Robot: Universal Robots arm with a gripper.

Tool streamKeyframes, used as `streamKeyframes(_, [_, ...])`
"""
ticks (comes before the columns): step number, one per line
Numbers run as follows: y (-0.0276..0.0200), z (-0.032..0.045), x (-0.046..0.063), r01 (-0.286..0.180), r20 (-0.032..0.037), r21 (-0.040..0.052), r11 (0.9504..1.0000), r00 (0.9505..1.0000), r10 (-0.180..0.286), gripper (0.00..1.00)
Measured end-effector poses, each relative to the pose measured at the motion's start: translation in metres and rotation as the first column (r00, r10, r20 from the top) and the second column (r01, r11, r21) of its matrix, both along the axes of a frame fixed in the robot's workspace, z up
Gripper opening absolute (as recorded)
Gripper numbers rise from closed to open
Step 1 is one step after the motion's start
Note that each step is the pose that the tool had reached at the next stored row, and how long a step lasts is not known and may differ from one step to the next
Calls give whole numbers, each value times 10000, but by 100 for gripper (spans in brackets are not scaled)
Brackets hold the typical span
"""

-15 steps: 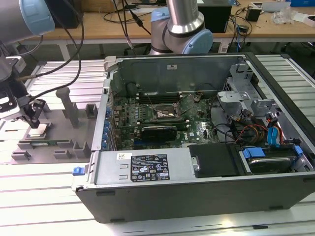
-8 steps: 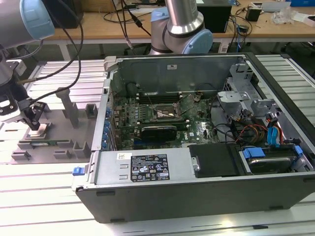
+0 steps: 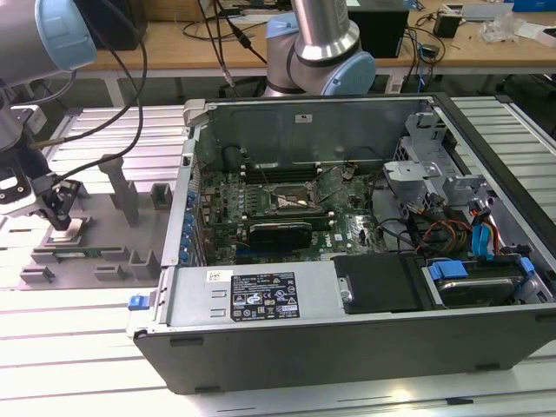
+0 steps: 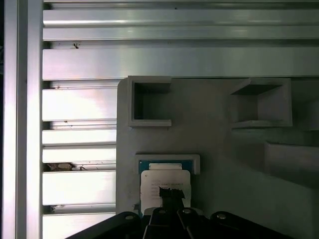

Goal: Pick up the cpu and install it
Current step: 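Pick up the cpu and move it towards the insertion slot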

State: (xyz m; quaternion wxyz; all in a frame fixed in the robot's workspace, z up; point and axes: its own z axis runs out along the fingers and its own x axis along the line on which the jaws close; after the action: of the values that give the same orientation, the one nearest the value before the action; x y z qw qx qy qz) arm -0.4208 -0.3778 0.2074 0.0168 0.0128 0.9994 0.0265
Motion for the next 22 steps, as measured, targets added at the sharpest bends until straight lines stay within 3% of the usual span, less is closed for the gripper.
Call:
streamKeyframes(3, [0,0,0,-1,0,0,10000,10000,1,29])
streamKeyframes(5, [0,0,0,-1,0,0,10000,10000,1,29])
streamKeyframes(7, [0,0,0,-1,0,1,10000,10000,1,48])
streamKeyframes(8, [0,0,0,-1,0,0,10000,10000,1,48])
streamKeyframes(11, [0,0,0,-2,0,0,10000,10000,2,66])
streamKeyframes(13, [0,0,0,-2,0,0,10000,10000,2,66])
streamKeyframes(14, [0,0,0,-2,1,1,10000,10000,2,72])
streamKeyframes(15, [0,-8,0,-2,2,1,10000,10000,2,72])
streamKeyframes(22, [7,-159,1,-3,0,19,10000,10000,3,72])
